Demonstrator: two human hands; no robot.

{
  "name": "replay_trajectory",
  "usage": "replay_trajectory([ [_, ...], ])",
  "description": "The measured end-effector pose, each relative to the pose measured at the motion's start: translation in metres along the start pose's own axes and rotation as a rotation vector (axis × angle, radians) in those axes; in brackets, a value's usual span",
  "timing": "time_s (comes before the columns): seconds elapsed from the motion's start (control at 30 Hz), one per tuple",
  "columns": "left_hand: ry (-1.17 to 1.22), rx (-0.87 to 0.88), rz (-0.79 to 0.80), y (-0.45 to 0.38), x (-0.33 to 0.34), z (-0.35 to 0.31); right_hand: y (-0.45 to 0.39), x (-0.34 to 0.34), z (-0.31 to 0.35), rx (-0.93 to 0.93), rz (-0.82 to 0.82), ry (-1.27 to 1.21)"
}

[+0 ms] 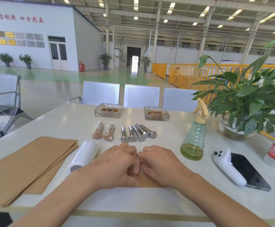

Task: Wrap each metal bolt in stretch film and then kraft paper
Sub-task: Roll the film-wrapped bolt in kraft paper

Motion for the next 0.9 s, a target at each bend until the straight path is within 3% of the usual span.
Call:
replay_trajectory([
  [0.43, -0.218, -0.020, 0.161, -0.003, 0.008, -0.020, -0.001, 0.005, -0.003, 0.044, -0.003, -0.108],
  [0.57, -0.150, -0.074, 0.288, 0.001, 0.010, -0.016, -0.002, 0.004, -0.006, 0.056, 0.008, -0.137],
  [0.9, -0.424, 0.046, 0.158, 0.002, 0.015, -0.035, -0.007, 0.004, -0.008, 0.049, 0.006, -0.143],
])
Point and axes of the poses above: each hand's wrist, its own y-axis away from the middle knuckle, its own x-axis out of the palm, z = x × y, the point moved 8 cm from there along -y, towards the middle knuckle, and after that the axes turned 8 degrees about y, right-handed, at the moved point
